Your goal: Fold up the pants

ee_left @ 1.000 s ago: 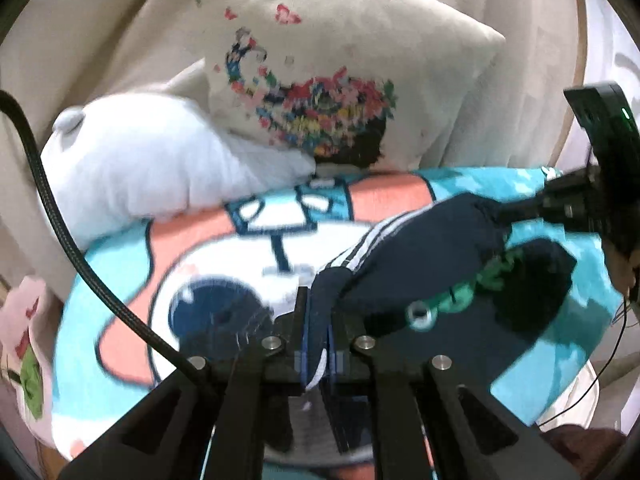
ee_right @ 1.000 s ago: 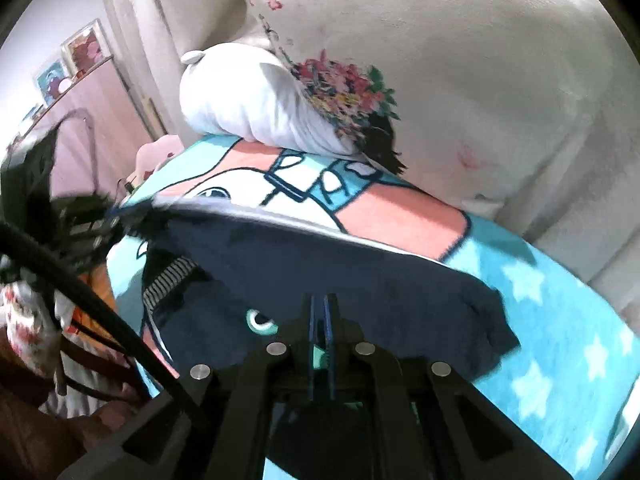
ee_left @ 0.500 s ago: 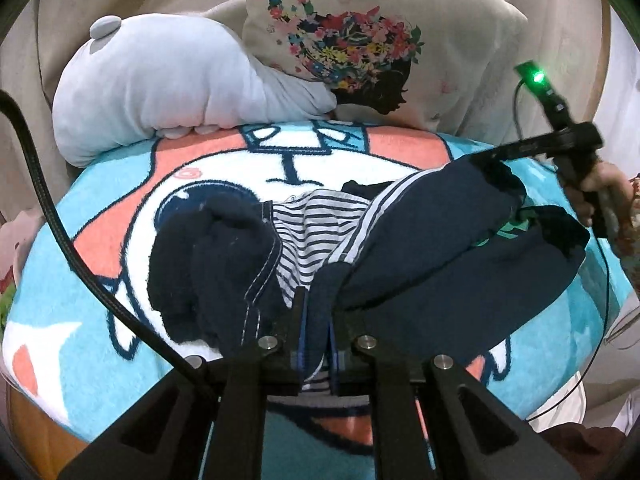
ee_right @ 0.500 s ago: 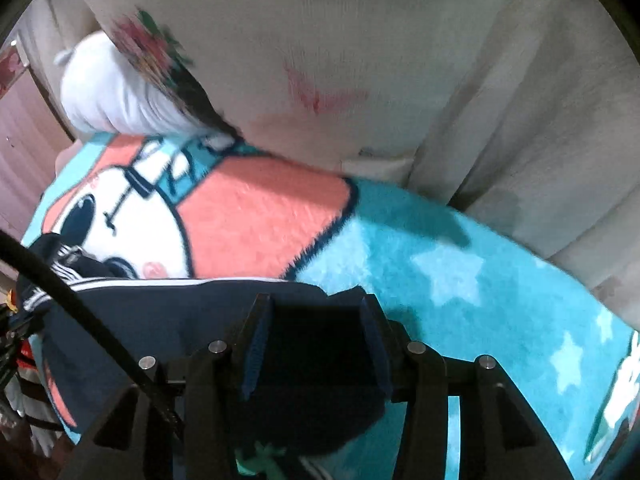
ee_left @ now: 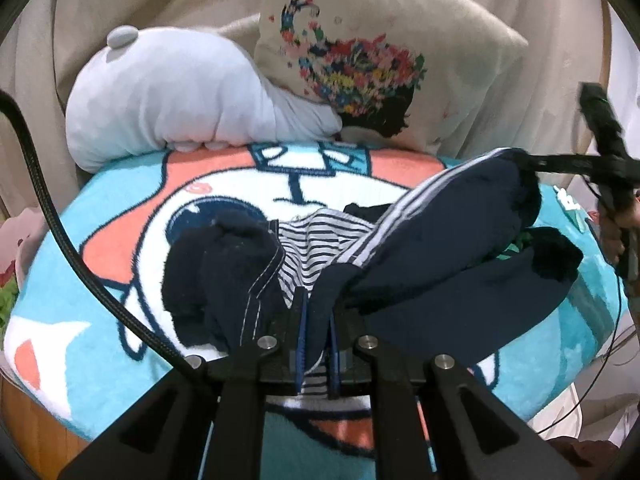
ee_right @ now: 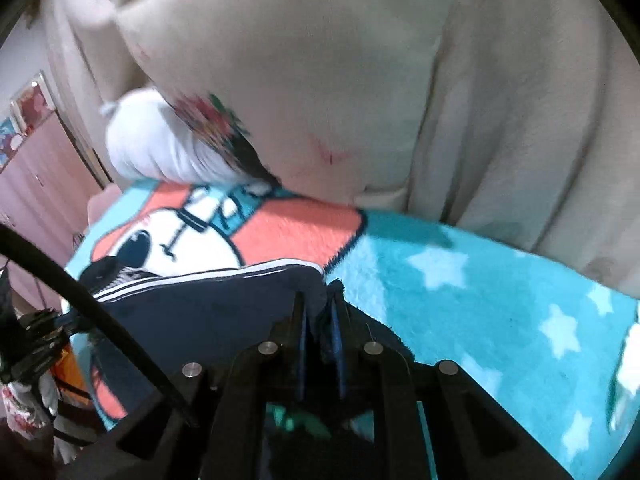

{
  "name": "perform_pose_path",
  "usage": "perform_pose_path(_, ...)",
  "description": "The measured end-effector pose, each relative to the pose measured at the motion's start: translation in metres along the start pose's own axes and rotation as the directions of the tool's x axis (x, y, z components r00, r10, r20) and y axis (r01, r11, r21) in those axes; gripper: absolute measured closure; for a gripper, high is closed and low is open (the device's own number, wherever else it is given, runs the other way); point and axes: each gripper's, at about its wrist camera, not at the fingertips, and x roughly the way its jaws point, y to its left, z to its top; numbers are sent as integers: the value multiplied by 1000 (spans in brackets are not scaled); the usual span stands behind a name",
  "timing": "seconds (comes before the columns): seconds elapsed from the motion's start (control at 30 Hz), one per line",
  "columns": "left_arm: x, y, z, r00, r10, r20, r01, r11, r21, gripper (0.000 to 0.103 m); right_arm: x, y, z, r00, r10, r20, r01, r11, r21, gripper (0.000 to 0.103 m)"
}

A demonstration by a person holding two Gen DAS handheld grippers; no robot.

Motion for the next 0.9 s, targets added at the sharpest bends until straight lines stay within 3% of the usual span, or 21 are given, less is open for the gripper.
perform_pose_path(0.17, -6, -5, -19, 1000, 11, -4, -11, 1000, 12, 94, -52, 9, -52, 997, -24, 74, 27, 999, -32, 91)
perform_pose_path(0.33, 0, -6, -47, 998, 28, -55, -29, 1000, -1, 92, -66, 9, -112, 997, -69, 34, 70, 997, -23, 91)
perform_pose_path(0.47, -16, 3, -56, 998, -10, -55, 9, 1000, -9, 92, -77, -7, -151, 994, -113, -3, 113, 993, 43, 90)
perform_pose_path(0.53, -29, 13, -54, 999, -12, -38, 11, 1000, -15, 87, -86, -17, -157, 993, -122, 2, 121, 988, 96, 90)
perform_pose_path(0.63, -51, 34, -43, 999, -45, 3, 45, 996, -80, 84, -108, -28, -153, 990, -117, 80, 101, 979, 178, 90)
perform_pose_path(0.73, -66, 44, -24, 990, -119, 78, 131, 978, -161, 79, -117, -20, -133, 985, 7, 170, -42, 978, 205, 90)
perform_pose_path(0.8, -64, 36, -7, 980, -176, 95, 191, 966, -173, 73, -101, -4, -118, 974, 137, 178, -172, 966, 195, 90)
perform_pose_path(0.87, -50, 20, 7, 987, -143, 71, 152, 978, -143, 70, -72, 10, -107, 961, 241, 133, -264, 943, 201, 89)
perform_pose_path(0.9, -40, 14, 14, 993, -109, 53, 115, 985, -124, 70, -56, 18, -102, 963, 249, 97, -264, 945, 195, 89)
